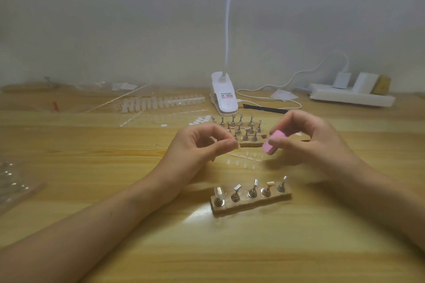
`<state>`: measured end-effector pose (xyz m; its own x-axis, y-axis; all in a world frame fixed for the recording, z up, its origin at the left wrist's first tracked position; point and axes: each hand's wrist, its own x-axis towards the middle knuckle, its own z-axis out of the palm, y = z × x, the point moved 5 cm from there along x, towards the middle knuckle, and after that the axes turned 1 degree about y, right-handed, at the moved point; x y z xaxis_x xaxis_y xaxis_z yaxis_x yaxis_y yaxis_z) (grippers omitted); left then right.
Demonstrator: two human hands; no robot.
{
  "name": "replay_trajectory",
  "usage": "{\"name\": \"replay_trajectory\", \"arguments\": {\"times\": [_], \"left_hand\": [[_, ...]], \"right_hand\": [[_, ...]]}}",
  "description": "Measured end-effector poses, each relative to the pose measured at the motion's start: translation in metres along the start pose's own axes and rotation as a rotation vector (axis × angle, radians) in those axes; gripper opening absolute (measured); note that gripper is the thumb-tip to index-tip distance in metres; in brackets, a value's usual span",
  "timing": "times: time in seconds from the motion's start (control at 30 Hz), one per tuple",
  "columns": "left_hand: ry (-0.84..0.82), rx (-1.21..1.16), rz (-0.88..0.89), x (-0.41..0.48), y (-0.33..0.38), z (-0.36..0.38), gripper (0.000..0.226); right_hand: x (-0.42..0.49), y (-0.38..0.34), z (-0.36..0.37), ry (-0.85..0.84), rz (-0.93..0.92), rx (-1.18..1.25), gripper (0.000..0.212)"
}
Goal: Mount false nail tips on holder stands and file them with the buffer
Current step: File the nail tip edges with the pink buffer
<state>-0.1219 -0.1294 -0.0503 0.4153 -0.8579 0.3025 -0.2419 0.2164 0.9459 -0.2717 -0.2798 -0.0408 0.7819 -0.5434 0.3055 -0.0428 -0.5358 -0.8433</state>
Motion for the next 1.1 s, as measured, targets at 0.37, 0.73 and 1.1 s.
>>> {"name": "replay_trajectory", "arguments": {"times": [0.37,0.73,1.1], "left_hand": [[-0.125,-0.038,0.005,-0.003,0.005,0.006,0.010],[-0.200,-0.010,0.027,-0.004,0.032,0.009,0.009],[-0.273,0.605,0.080,-0.040,0.030,0.006,0.067]], "right_hand": [[-0.013,-0.049,0.011,-0.072,-0.462,-0.244,0.029],[-0.028,-0.090,0.023,0.024,-0.469,-0.190,0.021],[-0.047,-0.050,0.027,-0.002,-0.241,0.000,0.015]]}}
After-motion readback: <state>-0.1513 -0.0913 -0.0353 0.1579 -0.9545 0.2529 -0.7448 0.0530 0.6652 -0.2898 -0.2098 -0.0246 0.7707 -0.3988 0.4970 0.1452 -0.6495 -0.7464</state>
